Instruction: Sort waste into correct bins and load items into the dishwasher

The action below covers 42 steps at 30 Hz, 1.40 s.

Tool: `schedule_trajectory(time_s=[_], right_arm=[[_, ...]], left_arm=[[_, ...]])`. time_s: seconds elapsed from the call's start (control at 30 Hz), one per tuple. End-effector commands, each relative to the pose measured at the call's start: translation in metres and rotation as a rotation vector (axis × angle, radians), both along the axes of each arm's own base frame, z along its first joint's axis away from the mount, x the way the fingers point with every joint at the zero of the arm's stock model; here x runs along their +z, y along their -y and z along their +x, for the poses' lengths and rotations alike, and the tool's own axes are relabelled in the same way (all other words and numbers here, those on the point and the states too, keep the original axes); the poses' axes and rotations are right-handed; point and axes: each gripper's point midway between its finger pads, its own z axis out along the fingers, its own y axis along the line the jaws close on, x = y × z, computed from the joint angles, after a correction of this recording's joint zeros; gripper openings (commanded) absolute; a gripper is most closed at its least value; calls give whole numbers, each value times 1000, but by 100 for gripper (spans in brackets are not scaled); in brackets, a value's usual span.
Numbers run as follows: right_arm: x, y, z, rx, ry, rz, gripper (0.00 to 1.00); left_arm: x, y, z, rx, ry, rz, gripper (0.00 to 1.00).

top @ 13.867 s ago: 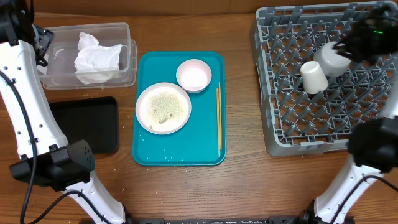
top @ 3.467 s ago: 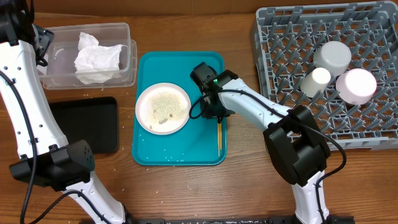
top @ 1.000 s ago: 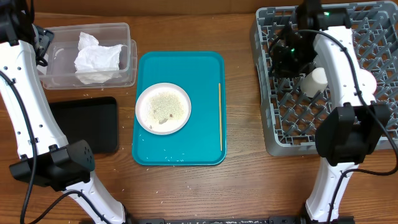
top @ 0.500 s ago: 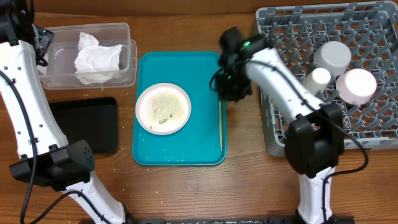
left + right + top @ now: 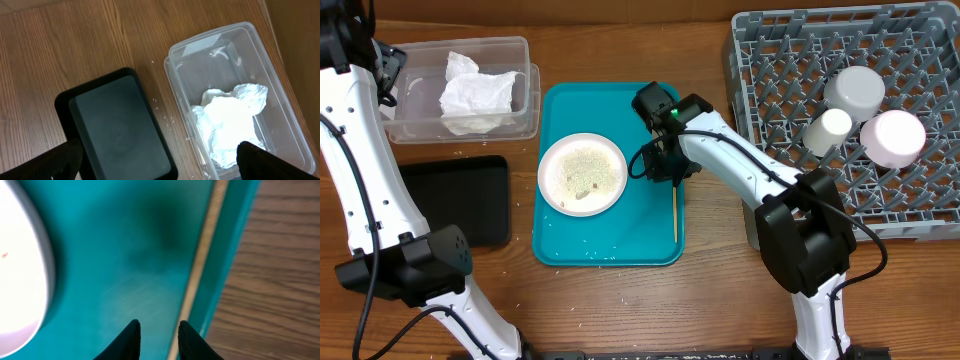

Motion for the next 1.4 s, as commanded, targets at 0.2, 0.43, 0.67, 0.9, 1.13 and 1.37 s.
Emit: schedule_trajectory(time_s=[0.2,0.43,0.67,0.9,1.13,1.37], right_arm=[[-7,6,9,-28,40,-44,28],[-29,5,4,-37,-10,-55,27],[-46,9,-1,-38,-46,-79,27],[-54,6,-9,-35,-92,-70,8],[-67,0,-19,-25,-138,-65,4],[8,7,23,-78,-56,-13,4]], left_arm=[[-3,-1,2,9,-9,11,100],[-3,-1,2,9,-10,12,100],[-3,-1,2,9,-10,12,100],[-3,-1,2,9,-9,11,100],[-3,-1,2,9,-10,11,100],[-3,-1,2,9,-10,12,100]])
